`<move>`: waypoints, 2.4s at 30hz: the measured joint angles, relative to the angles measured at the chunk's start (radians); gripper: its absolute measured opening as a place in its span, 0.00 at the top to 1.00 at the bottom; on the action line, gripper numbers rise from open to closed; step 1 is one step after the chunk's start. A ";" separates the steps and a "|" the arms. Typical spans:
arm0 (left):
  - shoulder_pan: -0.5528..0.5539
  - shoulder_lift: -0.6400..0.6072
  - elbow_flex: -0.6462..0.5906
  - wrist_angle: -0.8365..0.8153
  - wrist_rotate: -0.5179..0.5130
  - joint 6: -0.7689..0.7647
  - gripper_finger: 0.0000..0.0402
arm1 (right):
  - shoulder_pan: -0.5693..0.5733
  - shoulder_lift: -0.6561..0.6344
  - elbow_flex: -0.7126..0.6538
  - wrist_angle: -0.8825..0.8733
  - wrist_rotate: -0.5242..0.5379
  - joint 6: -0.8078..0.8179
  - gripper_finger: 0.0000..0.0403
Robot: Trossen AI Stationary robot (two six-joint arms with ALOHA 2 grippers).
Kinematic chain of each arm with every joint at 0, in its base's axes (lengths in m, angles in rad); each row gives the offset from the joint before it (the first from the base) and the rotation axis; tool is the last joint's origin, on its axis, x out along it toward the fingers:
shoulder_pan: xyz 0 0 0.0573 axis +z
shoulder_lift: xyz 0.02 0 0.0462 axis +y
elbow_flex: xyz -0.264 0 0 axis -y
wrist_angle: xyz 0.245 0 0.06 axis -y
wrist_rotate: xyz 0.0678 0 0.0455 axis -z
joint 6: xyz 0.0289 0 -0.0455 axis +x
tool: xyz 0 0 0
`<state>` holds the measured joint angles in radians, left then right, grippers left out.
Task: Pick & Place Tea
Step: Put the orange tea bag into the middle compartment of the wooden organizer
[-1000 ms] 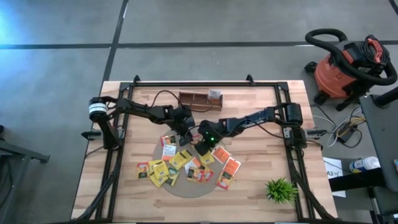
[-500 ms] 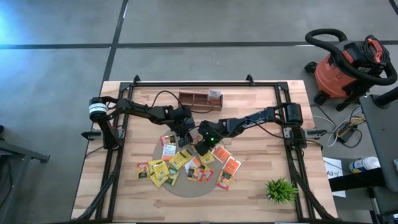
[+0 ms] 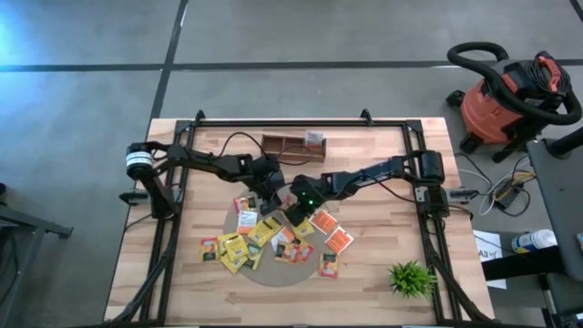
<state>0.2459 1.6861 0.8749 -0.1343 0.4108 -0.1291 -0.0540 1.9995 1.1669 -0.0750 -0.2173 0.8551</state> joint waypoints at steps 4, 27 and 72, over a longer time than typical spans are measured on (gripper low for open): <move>0.008 -0.061 0.000 -0.042 -0.039 0.005 1.00 | -0.001 -0.069 -0.001 -0.005 0.029 -0.034 0.68; -0.006 -0.695 -0.428 0.650 -0.560 -0.523 1.00 | -0.085 -0.462 -0.059 0.077 0.407 0.069 0.68; -0.058 -0.638 -0.455 0.783 -0.595 -0.404 1.00 | -0.143 -0.440 -0.062 0.226 0.193 0.167 0.56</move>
<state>0.1883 1.0486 0.4202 0.6488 -0.1844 -0.5327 -0.1967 1.5597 1.1046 0.1509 -0.0239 1.0217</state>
